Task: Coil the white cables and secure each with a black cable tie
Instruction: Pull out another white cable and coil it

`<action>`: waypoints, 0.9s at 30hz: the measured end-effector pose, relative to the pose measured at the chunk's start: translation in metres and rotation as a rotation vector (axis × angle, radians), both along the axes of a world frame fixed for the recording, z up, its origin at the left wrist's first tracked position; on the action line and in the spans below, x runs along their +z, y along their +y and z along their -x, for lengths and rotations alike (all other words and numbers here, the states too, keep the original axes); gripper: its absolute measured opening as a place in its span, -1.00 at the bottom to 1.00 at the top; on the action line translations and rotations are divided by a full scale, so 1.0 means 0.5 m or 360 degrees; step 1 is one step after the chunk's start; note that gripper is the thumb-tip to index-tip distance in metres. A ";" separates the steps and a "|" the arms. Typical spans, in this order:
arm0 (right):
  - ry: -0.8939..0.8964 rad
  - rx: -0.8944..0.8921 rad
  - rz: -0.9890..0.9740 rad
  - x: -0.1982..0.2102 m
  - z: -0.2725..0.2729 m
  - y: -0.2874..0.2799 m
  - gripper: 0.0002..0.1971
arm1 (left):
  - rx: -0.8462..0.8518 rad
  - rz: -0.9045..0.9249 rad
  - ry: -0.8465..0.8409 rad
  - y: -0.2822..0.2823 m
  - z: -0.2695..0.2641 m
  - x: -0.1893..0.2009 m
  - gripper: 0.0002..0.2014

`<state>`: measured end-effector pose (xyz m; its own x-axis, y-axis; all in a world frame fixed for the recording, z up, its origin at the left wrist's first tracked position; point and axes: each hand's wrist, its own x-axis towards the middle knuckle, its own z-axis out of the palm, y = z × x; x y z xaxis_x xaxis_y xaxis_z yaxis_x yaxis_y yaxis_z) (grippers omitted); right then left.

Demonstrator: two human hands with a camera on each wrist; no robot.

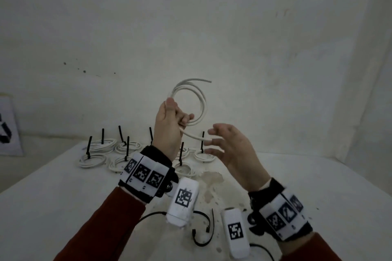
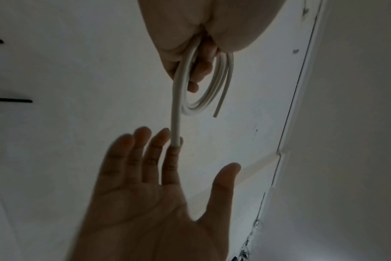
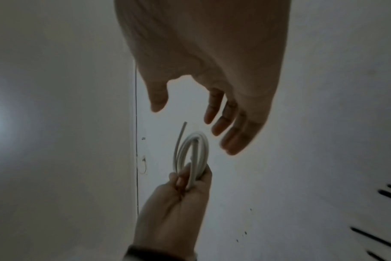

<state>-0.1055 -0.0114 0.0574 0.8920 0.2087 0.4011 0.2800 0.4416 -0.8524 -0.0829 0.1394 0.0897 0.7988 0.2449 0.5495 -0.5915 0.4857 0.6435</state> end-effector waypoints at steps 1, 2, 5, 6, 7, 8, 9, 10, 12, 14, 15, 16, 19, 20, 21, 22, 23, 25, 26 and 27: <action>-0.0041 -0.0006 -0.0012 -0.012 0.006 0.009 -0.29 | -0.0014 0.0028 -0.0013 -0.003 0.000 0.002 -0.64; -0.0067 -0.0048 -0.0015 -0.021 0.011 0.018 -0.37 | -0.0030 0.0048 -0.0018 -0.007 0.001 0.004 -0.64; -0.0043 -0.0172 -0.0162 -0.027 0.022 0.043 -0.70 | -0.0113 0.0132 -0.0008 -0.018 0.006 0.002 -0.64; -0.0011 -0.0168 -0.0265 -0.029 0.022 0.049 -0.76 | -0.0158 0.0177 -0.0003 -0.020 0.008 0.002 -0.64; 0.0040 -0.0150 -0.0381 -0.031 0.019 0.055 -0.78 | -0.0212 0.0227 -0.0001 -0.021 0.009 0.001 -0.64; 0.0108 -0.0141 -0.0493 -0.031 0.016 0.059 -0.78 | -0.0276 0.0268 -0.0004 -0.020 0.010 0.000 -0.64; 0.0184 -0.0148 -0.0592 -0.030 0.012 0.063 -0.80 | -0.0340 0.0286 -0.0006 -0.020 0.012 -0.002 -0.63; 0.0260 -0.0169 -0.0682 -0.028 0.007 0.066 -0.82 | -0.0399 0.0277 -0.0001 -0.020 0.015 -0.005 -0.62; 0.0402 -0.0201 -0.0847 -0.021 -0.005 0.066 -0.86 | -0.0509 0.0194 0.0030 -0.021 0.022 -0.013 -0.63; 0.0499 -0.0210 -0.0965 -0.013 -0.015 0.061 -0.82 | -0.0614 0.0113 0.0064 -0.024 0.031 -0.024 -0.64; 0.0521 -0.0222 -0.0983 -0.010 -0.017 0.059 -0.76 | -0.0647 0.0077 0.0074 -0.024 0.033 -0.028 -0.65; 0.0521 -0.0238 -0.0967 -0.008 -0.019 0.057 -0.70 | -0.0655 0.0031 0.0081 -0.024 0.034 -0.032 -0.66; 0.0450 -0.0265 -0.0815 -0.006 -0.021 0.051 -0.77 | -0.0572 -0.0133 0.0125 -0.022 0.035 -0.041 -0.67; 0.0427 -0.0249 -0.0757 -0.005 -0.022 0.047 -0.83 | -0.0536 -0.0174 0.0143 -0.020 0.035 -0.043 -0.68; 0.0402 -0.0231 -0.0696 -0.002 -0.022 0.043 -0.87 | -0.0505 -0.0206 0.0161 -0.017 0.035 -0.044 -0.68; 0.0381 -0.0206 -0.0638 0.001 -0.020 0.038 -0.87 | -0.0479 -0.0229 0.0180 -0.015 0.034 -0.046 -0.69; 0.0373 -0.0170 -0.0592 0.003 -0.018 0.035 -0.84 | -0.0460 -0.0242 0.0196 -0.011 0.034 -0.047 -0.69; 0.0375 -0.0059 -0.0539 0.004 -0.012 0.026 -0.76 | -0.0427 -0.0241 0.0214 -0.007 0.032 -0.048 -0.68; 0.0379 0.0007 -0.0539 0.002 -0.008 0.022 -0.72 | -0.0406 -0.0235 0.0218 -0.006 0.031 -0.048 -0.68; 0.0363 0.0071 -0.0533 0.001 -0.002 0.021 -0.69 | -0.0385 -0.0233 0.0223 -0.005 0.030 -0.049 -0.68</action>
